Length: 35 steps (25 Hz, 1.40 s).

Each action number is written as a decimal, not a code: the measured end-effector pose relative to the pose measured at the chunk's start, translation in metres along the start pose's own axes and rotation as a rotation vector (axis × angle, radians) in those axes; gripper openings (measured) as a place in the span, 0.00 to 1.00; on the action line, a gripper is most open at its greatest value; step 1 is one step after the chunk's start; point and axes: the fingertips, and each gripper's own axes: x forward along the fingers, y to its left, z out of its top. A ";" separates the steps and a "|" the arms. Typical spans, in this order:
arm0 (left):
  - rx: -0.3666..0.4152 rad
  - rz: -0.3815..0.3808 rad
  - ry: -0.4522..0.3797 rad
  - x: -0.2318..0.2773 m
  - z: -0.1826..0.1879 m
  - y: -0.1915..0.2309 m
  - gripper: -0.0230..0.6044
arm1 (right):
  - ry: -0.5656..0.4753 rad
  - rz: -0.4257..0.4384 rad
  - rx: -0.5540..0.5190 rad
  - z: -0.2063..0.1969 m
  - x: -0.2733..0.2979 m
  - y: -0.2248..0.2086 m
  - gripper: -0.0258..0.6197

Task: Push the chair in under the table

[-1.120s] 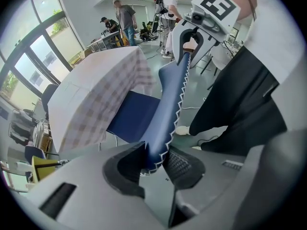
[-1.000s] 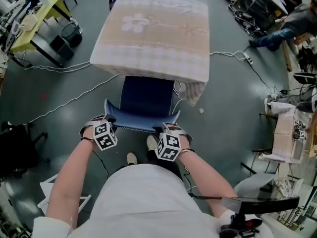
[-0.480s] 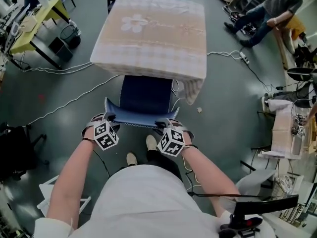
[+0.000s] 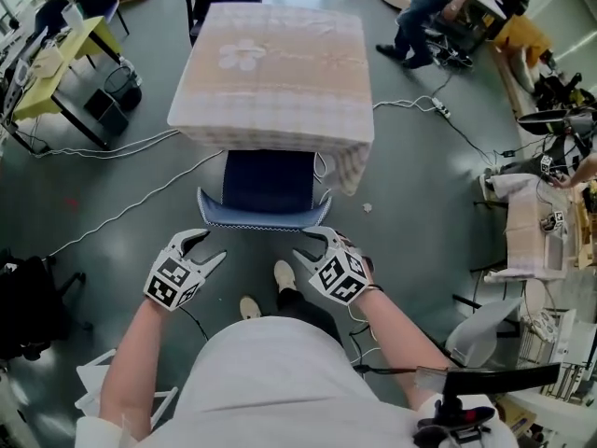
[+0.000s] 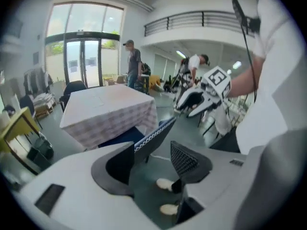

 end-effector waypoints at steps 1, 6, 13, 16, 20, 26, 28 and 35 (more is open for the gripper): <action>-0.069 -0.035 -0.075 -0.014 0.011 -0.010 0.43 | -0.025 -0.005 0.034 0.005 -0.009 0.005 0.31; -0.323 -0.273 -0.349 -0.081 0.046 -0.068 0.25 | -0.178 -0.011 0.287 0.034 -0.057 0.036 0.08; -0.254 -0.382 -0.316 -0.123 0.032 -0.138 0.05 | -0.298 -0.019 0.363 0.079 -0.108 0.103 0.06; -0.236 -0.342 -0.302 -0.129 0.028 -0.144 0.05 | -0.325 -0.027 0.347 0.094 -0.121 0.125 0.06; -0.165 -0.300 -0.306 -0.137 0.033 -0.152 0.05 | -0.353 -0.030 0.302 0.109 -0.134 0.139 0.06; -0.161 -0.274 -0.344 -0.154 0.050 -0.160 0.05 | -0.395 -0.032 0.284 0.123 -0.145 0.140 0.06; -0.164 -0.247 -0.349 -0.156 0.056 -0.162 0.05 | -0.404 -0.021 0.272 0.126 -0.149 0.140 0.06; -0.201 -0.193 -0.351 -0.132 0.087 -0.173 0.05 | -0.410 0.038 0.245 0.116 -0.164 0.136 0.06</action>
